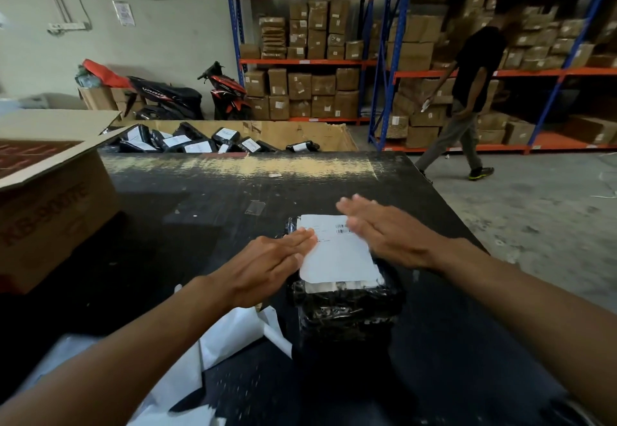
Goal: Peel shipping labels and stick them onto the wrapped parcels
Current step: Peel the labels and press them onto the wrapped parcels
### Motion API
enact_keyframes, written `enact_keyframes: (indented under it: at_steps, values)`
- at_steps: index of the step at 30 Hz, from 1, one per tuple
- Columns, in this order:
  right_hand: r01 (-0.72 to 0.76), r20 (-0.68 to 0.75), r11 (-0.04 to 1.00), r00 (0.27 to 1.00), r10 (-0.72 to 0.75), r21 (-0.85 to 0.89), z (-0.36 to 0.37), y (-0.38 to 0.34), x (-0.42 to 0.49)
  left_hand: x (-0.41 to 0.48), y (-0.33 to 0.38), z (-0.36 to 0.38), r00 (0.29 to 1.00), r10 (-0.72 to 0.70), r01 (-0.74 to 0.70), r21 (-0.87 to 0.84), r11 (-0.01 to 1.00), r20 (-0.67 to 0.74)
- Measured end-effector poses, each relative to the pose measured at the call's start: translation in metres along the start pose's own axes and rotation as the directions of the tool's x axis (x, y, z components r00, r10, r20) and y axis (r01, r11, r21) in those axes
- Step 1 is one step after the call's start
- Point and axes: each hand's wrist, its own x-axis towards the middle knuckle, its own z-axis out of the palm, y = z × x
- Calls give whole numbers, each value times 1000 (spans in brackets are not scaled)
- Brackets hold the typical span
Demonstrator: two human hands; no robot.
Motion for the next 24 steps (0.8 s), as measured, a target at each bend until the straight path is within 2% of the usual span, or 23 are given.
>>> enact_keyframes:
  at_steps: [3,5,8,11,14,17,20,22,24]
  values:
    - [84,167,995,983,-73,-61,2,-4,-25,-3,1,0,1000,1,-1,10,1000,-8]
    - [24,145,997,989,-13,-78,-4,8,-44,-3,3,-1,1000,-9,9,5,1000,-3]
    - [-130,34,984,990,135,-118,-16,15,-59,0,5,1,1000,-18,18,-10,1000,-9]
    - [-52,36,998,998,53,-32,-8,-10,-41,1,6,1,999,-33,34,6,999,-24]
    - [26,114,998,993,-19,-58,3,-17,-35,-4,8,-3,999,-39,39,41,998,-9]
    - [-38,105,997,993,45,-67,-6,4,-55,-3,11,-3,999,-53,53,28,998,-1]
    - [-142,27,989,989,143,-52,-12,14,-63,0,11,-1,997,-75,75,8,997,-20]
    - [-101,1,995,995,101,-23,-9,4,-62,0,11,-3,997,-81,81,13,997,-8]
    - [-12,35,999,999,13,-34,-3,-16,-62,0,11,-5,996,-93,93,10,996,5]
